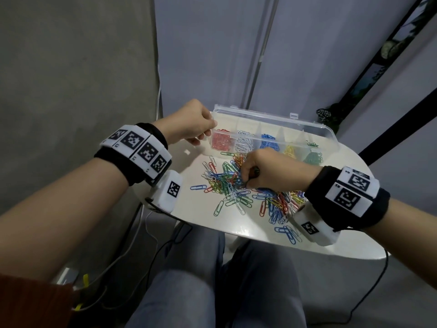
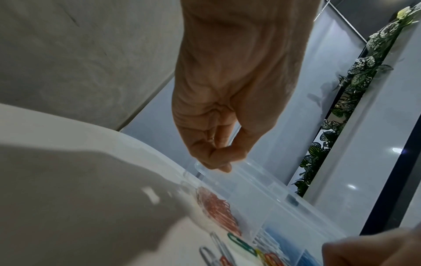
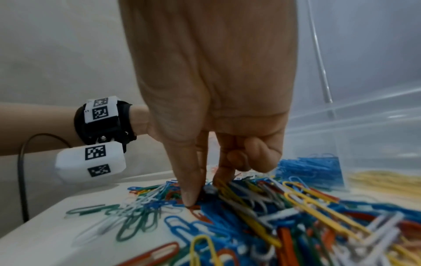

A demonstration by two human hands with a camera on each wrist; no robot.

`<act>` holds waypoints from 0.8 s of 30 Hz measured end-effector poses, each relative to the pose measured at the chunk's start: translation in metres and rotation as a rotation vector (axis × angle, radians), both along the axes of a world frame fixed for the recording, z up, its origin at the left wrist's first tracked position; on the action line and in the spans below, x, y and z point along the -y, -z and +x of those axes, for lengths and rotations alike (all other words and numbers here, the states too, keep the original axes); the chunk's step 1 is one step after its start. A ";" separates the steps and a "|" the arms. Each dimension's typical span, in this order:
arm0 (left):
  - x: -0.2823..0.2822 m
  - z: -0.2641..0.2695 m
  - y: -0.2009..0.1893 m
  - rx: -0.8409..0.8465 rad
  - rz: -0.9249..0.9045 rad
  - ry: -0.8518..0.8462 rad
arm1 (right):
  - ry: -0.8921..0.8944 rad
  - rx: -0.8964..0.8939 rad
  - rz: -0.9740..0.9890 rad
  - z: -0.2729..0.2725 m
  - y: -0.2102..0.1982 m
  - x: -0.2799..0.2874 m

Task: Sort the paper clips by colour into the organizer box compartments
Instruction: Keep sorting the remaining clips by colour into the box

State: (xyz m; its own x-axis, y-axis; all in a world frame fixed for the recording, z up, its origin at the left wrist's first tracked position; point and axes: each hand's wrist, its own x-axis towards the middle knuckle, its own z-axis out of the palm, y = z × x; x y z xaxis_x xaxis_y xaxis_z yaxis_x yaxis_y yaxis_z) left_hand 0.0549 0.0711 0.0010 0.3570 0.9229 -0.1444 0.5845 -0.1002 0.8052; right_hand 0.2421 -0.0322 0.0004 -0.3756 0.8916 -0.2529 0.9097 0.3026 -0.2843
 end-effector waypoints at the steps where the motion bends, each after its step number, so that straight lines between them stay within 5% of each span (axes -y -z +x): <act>1: 0.000 0.000 0.000 -0.003 0.000 -0.001 | 0.006 -0.023 -0.008 0.001 0.000 -0.001; 12: -0.001 0.000 -0.001 -0.005 -0.002 0.004 | 0.408 -0.684 -0.191 0.016 -0.021 -0.004; 24: -0.001 0.000 0.000 -0.006 -0.004 0.004 | 0.574 -0.665 -0.160 0.019 -0.016 -0.004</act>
State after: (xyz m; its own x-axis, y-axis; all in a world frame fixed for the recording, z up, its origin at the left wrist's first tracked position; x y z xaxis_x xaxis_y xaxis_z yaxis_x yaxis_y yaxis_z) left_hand 0.0547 0.0716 0.0015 0.3602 0.9207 -0.1501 0.5888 -0.0996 0.8021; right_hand 0.2610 -0.0283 0.0168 0.0038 0.9601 -0.2796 0.5406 -0.2372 -0.8071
